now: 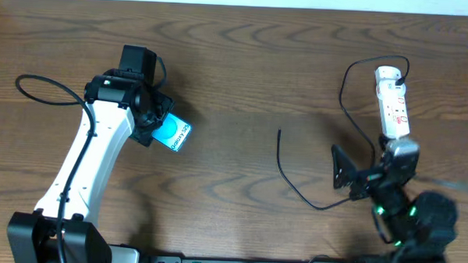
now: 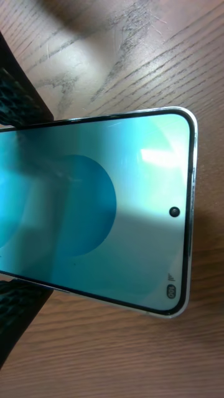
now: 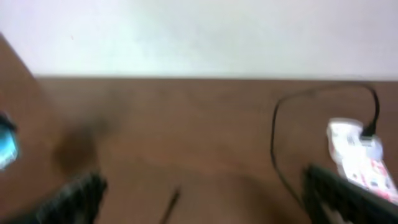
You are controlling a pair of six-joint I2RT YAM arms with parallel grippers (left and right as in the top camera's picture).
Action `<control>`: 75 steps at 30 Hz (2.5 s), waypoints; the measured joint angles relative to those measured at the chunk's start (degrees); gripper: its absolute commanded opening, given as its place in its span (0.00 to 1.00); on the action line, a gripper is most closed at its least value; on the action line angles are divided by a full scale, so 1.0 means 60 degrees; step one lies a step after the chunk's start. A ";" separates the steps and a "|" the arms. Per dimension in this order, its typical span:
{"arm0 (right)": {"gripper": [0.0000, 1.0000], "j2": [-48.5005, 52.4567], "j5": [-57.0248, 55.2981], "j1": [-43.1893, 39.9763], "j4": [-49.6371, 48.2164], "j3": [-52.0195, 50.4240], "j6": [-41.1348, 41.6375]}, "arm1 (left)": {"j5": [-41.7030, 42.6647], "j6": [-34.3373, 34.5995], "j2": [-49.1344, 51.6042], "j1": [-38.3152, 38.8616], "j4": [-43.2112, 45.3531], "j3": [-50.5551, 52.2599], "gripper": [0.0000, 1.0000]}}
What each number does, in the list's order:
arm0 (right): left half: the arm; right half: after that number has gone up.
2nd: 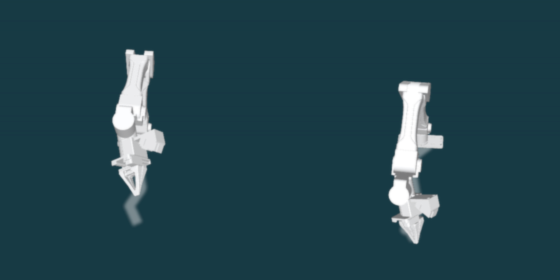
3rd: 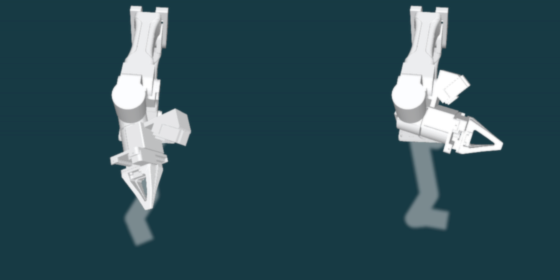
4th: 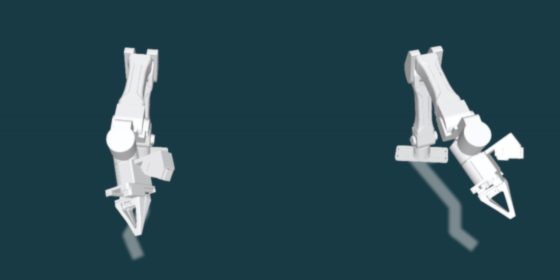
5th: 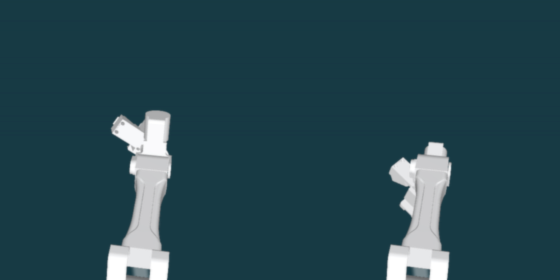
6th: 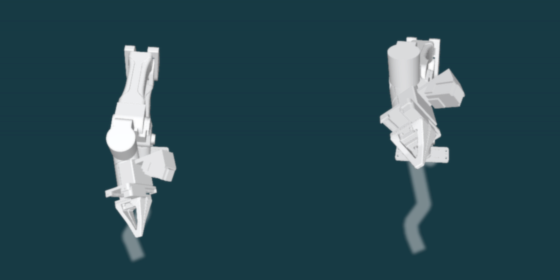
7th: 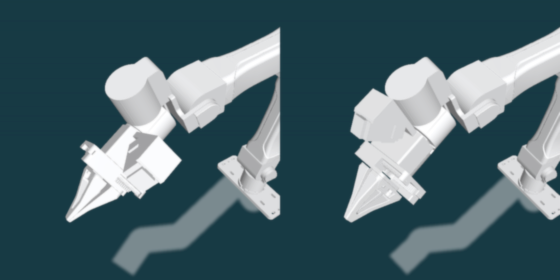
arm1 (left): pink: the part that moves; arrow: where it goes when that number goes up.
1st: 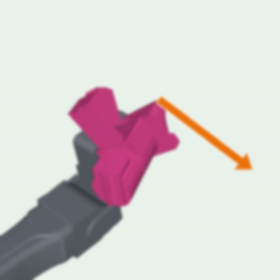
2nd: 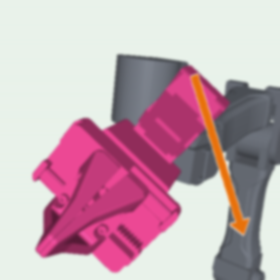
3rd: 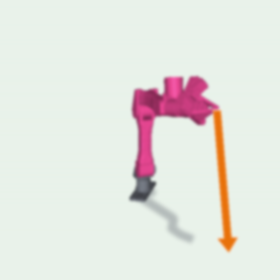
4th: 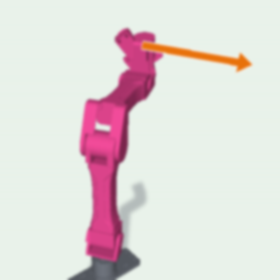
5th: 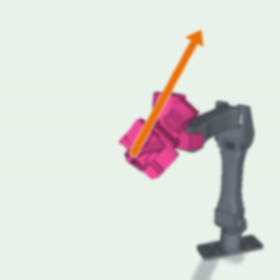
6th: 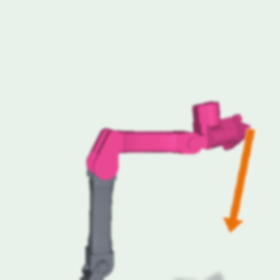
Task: Plug charger to phone and switch on socket
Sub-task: 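Move the right gripper from rest toward the phone held by left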
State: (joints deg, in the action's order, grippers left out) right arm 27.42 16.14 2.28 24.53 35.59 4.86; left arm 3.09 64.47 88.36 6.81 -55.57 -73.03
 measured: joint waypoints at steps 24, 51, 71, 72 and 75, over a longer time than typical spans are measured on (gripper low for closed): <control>0.99 1.0080 0.3479 0.0259 0.0554 0.5326 0.3249 | 0.0178 -0.0004 0.0000 0.0000 0.0091 0.0044 0.07; 0.94 1.1675 0.3249 0.2444 -0.0051 0.5326 0.4051 | 0.0186 -0.0004 0.0000 0.0000 0.0186 0.0044 0.07; 0.96 1.1693 0.4932 0.2670 -0.1803 0.5326 0.5231 | 0.1552 0.0033 0.0747 0.0004 0.1053 0.0047 0.07; 0.96 1.1701 0.5162 0.2670 -0.1927 0.5326 0.5238 | 0.1617 0.0033 0.0809 0.0004 0.1071 0.0047 0.07; 0.94 1.1741 0.5974 0.2670 -0.2335 0.5326 0.5253 | 0.1847 0.0033 0.0911 0.0004 0.1162 0.0047 0.07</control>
State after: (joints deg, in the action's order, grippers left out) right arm 97.86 51.99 18.31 10.52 67.55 36.38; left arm 14.17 64.66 93.82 6.83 -48.60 -72.75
